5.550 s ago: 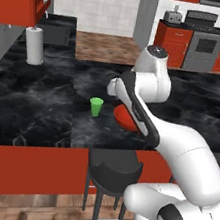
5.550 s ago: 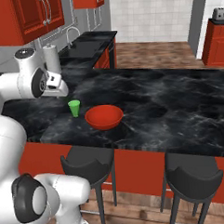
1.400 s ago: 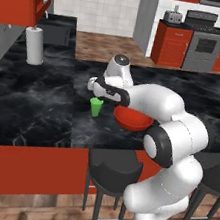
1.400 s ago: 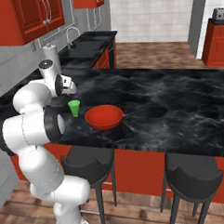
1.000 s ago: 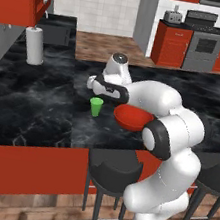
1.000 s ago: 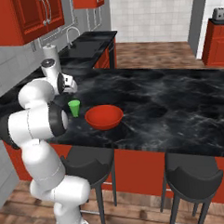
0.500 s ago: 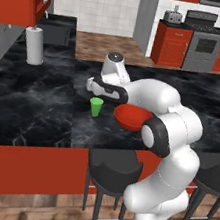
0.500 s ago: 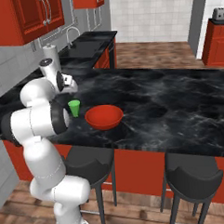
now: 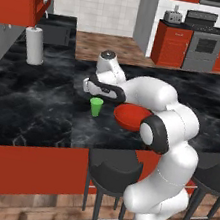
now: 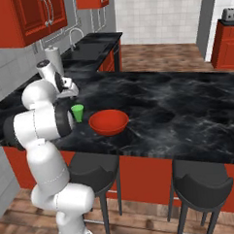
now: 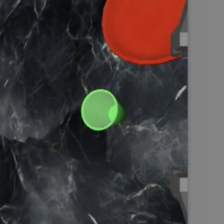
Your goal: Place the cup inside the bowl on the dining table and move the bowl to any counter.
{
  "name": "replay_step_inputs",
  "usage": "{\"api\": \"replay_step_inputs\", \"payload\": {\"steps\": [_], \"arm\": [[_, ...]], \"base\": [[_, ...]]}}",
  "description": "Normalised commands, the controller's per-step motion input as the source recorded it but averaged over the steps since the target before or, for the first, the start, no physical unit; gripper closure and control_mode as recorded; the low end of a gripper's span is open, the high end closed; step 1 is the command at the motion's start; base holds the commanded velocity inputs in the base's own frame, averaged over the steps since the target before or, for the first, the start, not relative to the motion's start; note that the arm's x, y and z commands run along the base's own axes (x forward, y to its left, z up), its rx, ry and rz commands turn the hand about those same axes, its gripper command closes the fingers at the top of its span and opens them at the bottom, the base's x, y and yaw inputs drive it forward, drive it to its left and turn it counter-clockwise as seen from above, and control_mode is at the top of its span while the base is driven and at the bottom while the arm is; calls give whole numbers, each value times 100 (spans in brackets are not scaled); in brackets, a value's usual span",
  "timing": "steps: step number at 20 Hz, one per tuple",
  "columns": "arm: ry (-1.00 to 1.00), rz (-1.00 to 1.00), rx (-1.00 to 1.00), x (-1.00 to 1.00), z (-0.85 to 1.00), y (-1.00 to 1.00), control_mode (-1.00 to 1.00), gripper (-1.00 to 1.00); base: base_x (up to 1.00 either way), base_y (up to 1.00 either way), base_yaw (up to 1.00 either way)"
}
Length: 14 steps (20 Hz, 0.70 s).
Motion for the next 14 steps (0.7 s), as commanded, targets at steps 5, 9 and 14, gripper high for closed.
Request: {"api": "replay_step_inputs", "payload": {"steps": [5, 9, 14], "arm": [[3, 0, 0, 10, -26, 13, -100, -100], [0, 0, 0, 27, -25, 9, -100, -100], [0, 0, 0, 33, -8, 4, -100, -100]], "base": [[0, 0, 0], [0, 0, 0], [0, 0, 0]]}}
